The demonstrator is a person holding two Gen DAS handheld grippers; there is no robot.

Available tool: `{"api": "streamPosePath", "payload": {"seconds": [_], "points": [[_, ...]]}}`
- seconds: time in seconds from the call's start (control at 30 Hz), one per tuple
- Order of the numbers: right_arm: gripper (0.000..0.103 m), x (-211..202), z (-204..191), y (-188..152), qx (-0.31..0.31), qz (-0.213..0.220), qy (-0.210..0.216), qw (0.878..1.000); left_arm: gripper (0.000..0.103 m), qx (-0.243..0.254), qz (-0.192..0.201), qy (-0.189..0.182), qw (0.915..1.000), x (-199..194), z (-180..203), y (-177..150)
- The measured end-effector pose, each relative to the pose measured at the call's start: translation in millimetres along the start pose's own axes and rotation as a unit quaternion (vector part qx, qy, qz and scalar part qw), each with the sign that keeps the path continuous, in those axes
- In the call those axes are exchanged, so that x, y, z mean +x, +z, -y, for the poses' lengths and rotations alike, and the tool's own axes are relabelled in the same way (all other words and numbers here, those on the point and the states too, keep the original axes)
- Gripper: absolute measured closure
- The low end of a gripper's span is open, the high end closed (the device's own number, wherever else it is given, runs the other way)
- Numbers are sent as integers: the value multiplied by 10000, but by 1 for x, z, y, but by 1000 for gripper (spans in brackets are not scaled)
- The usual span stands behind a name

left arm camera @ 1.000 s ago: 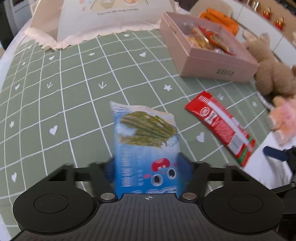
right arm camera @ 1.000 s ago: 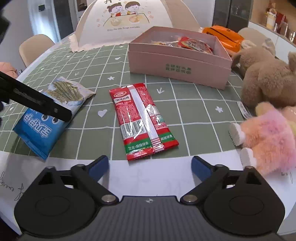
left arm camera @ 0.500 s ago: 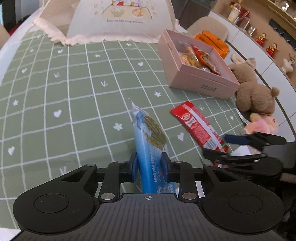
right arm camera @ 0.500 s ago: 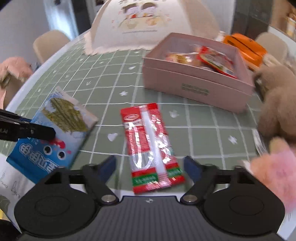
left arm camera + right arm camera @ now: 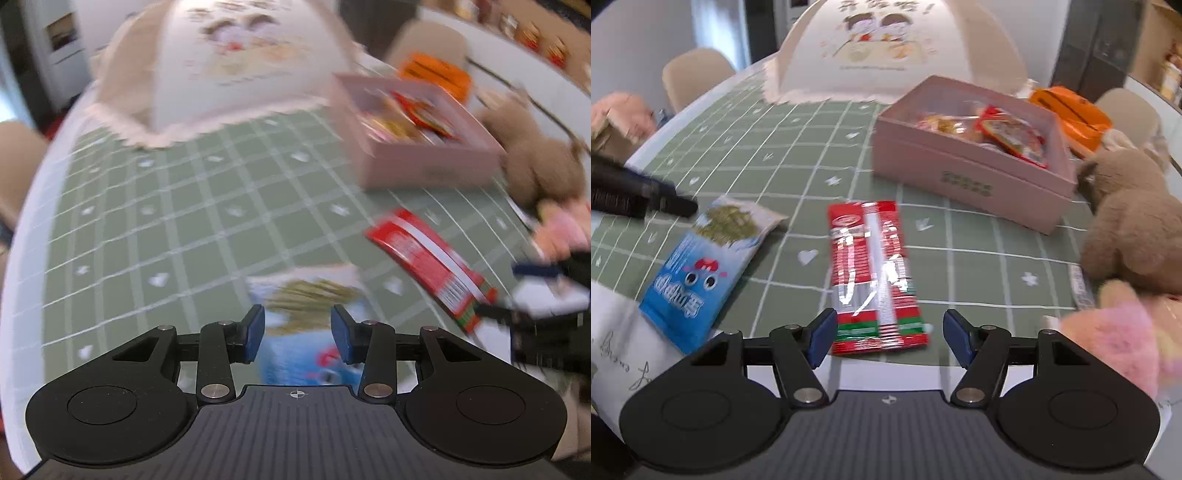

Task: Organize snacks

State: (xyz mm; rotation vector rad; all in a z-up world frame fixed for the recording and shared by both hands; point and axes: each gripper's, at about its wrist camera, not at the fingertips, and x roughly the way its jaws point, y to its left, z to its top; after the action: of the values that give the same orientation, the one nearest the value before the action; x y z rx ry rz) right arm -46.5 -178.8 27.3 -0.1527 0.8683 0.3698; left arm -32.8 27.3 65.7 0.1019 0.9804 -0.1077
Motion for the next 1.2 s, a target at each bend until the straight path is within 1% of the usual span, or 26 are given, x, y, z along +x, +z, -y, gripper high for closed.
{"api": "streamPosePath", "payload": {"seconds": [0.07, 0.13, 0.17, 0.23, 0.27, 0.3, 0.37, 0.43, 0.5, 0.53, 0.57, 0.6, 0.73, 0.8, 0.87, 0.9, 0.97, 1.07, 1.2], "points": [[39, -5, 9, 1, 94, 92, -13, 9999, 58, 350, -203, 17, 9992, 13, 21, -5], [38, -10, 19, 1, 152, 171, 16, 9997, 57, 597, -368, 76, 9975, 25, 38, -12], [38, -11, 22, 1, 168, 192, 41, 9997, 52, 633, -385, 85, 9972, 29, 44, -14], [37, -11, 30, -2, 188, 200, 125, 9995, 35, 661, -331, 94, 9972, 30, 53, -17], [37, -10, 33, -3, 197, 191, 158, 9995, 31, 592, -323, 24, 9977, 30, 54, -17], [37, -9, 36, -5, 209, 181, 189, 9994, 30, 452, -293, -45, 9985, 29, 52, -17], [37, -5, 39, -9, 234, 154, 238, 9993, 34, 150, -200, -19, 9997, 24, 44, -18], [37, -3, 41, -12, 288, 151, 298, 9990, 36, -36, -106, 321, 9994, 19, 36, -20], [37, -1, 42, -16, 421, 141, 436, 9981, 34, -282, -228, 564, 9977, 22, 26, -24], [37, 0, 42, -18, 483, 126, 504, 9975, 28, -502, -269, 536, 9969, 24, 18, -26], [37, 2, 42, -20, 535, 102, 580, 9968, 28, -649, -235, 513, 9963, 24, 12, -26], [37, 3, 40, -22, 556, 80, 622, 9965, 27, -759, -332, 504, 9953, 27, 9, -26], [37, 6, 36, -28, 573, 18, 659, 9962, 25, -1072, -430, 169, 9932, 33, 1, -25], [37, 6, 35, -28, 582, 4, 652, 9962, 23, -909, -497, 83, 9946, 38, 9, -22], [37, 8, 34, -27, 603, -1, 618, 9963, 14, -400, -594, 206, 9972, 47, 23, -18], [37, 8, 34, -27, 617, -2, 596, 9963, 14, -212, -530, 196, 9982, 47, 28, -18], [37, 9, 33, -25, 583, 7, 558, 9967, 11, -213, -500, 116, 9985, 52, 30, -14], [37, 11, 29, -17, 338, 82, 481, 9982, 12, -219, -482, 75, 9986, 57, 30, -7], [37, 26, 25, 2, 99, 83, 556, 9984, 12, -34, -568, -33, 9984, 58, 29, -2]]}}
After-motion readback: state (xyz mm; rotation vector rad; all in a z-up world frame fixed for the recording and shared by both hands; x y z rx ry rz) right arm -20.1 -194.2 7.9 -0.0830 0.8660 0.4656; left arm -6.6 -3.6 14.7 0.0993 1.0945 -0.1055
